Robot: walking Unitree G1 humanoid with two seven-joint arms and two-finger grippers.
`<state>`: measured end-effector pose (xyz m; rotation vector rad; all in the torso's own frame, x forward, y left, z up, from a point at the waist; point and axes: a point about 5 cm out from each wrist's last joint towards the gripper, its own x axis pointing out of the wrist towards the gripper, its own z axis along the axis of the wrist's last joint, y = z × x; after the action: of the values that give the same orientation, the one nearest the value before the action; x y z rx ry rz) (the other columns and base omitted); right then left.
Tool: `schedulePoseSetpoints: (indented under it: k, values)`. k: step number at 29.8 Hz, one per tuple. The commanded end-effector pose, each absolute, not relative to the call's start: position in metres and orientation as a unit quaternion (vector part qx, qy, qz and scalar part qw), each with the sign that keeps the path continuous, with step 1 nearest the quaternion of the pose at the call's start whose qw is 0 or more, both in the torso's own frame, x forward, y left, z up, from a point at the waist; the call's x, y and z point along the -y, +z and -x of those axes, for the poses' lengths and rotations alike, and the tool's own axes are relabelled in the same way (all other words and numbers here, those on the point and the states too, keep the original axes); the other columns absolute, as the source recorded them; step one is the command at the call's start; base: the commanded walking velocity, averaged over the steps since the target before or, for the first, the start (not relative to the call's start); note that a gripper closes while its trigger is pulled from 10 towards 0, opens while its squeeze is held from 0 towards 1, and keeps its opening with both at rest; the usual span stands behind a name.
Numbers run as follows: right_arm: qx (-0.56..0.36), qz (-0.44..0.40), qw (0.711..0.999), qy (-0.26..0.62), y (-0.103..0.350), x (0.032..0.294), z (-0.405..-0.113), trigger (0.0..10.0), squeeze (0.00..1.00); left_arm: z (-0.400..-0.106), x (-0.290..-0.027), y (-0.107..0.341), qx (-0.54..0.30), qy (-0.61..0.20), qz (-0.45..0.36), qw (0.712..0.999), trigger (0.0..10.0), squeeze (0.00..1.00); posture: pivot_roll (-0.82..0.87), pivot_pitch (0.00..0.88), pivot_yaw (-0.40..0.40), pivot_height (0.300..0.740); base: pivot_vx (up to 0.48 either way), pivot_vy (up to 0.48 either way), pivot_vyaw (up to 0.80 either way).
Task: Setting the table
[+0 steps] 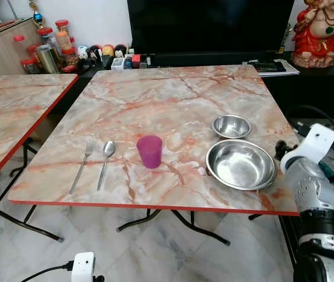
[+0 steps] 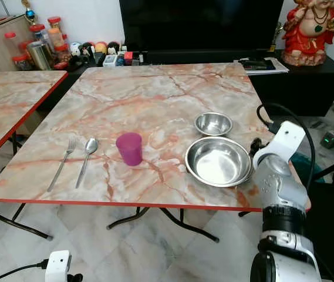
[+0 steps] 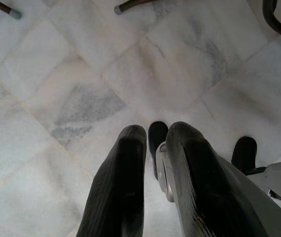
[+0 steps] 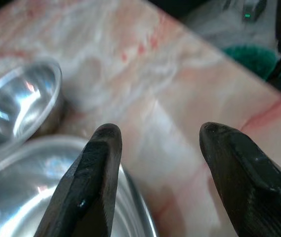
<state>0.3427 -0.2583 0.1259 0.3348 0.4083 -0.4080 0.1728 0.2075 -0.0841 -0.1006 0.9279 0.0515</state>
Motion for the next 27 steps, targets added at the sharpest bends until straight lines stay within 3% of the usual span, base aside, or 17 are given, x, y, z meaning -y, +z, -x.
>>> schedulePoseSetpoints:
  k: [1, 27]
  values:
    - [-0.198, -0.166, 0.949, -0.181, 0.1290, 0.2522, -0.3426, 10.0, 0.00, -0.1702, -0.2109, -0.0849, -0.454, 0.026, 0.046, 0.889, 10.0, 0.00, -0.04, 0.000, 0.047, 0.728, 0.000, 0.000, 0.00]
    - [-0.202, -0.184, 0.946, -0.174, 0.1291, 0.2464, -0.3382, 10.0, 0.00, -0.1707, -0.2103, -0.0847, -0.455, 0.020, 0.049, 0.889, 10.0, 0.00, -0.05, 0.000, 0.052, 0.728, 0.000, 0.000, 0.00]
